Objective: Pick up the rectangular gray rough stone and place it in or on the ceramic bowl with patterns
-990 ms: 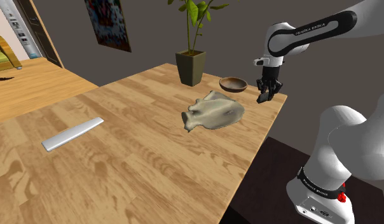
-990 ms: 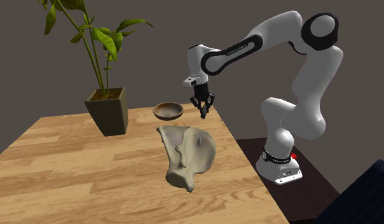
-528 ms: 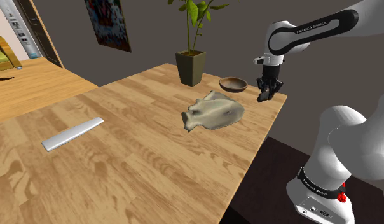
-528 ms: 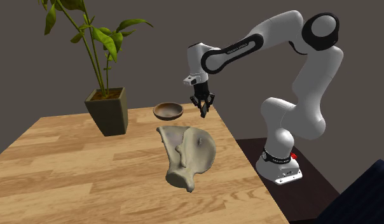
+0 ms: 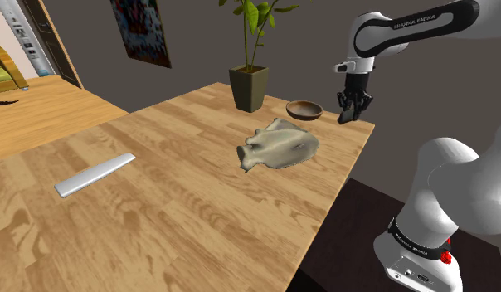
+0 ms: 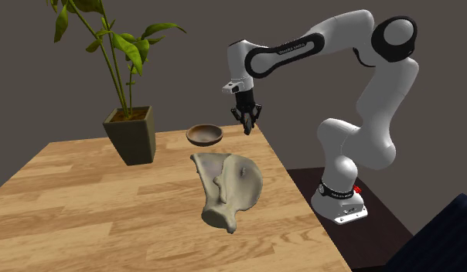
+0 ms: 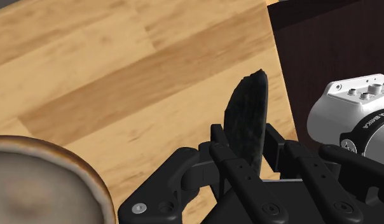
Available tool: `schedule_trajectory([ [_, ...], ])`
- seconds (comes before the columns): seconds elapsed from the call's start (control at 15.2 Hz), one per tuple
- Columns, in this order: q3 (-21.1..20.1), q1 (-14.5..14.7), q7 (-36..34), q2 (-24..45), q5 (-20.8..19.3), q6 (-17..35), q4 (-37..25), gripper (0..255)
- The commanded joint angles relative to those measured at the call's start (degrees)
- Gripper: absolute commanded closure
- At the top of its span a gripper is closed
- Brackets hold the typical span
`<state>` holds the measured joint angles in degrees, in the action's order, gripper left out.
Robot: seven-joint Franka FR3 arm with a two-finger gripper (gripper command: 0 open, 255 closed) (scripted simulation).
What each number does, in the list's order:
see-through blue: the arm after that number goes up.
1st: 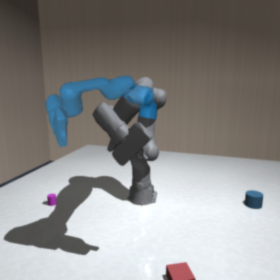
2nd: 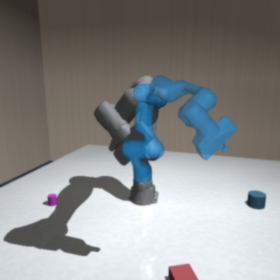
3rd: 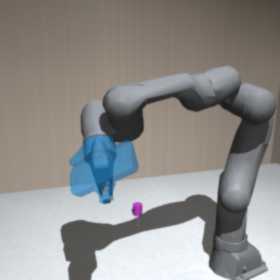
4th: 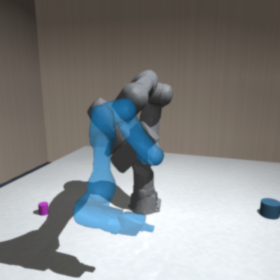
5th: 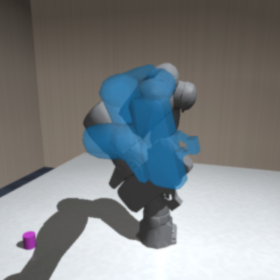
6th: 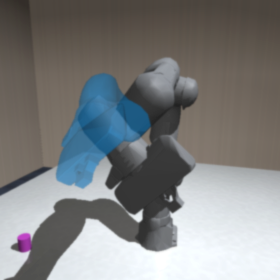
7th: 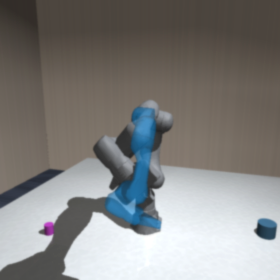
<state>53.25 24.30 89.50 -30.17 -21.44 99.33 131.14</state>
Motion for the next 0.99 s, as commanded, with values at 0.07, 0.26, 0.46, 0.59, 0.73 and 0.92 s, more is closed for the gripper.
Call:
schedule_trajectory([
  [0.07, -1.16, -0.27, -0.14, -0.67, 0.24, -2.39, -1.65, 255],
  [0.26, -2.15, -0.36, -0.19, -1.04, 0.60, -4.72, -3.53, 255],
  [0.46, -3.05, -0.37, -0.20, -1.27, 0.99, -7.00, -5.52, 255],
  [0.59, -3.60, -0.35, -0.18, -1.35, 1.26, -8.51, -6.89, 255],
  [0.73, -4.11, -0.30, -0.15, -1.37, 1.54, -10.00, -8.31, 255],
  [0.92, -1.75, 2.84, 0.72, 3.46, 4.08, -9.20, -12.10, 255],
])
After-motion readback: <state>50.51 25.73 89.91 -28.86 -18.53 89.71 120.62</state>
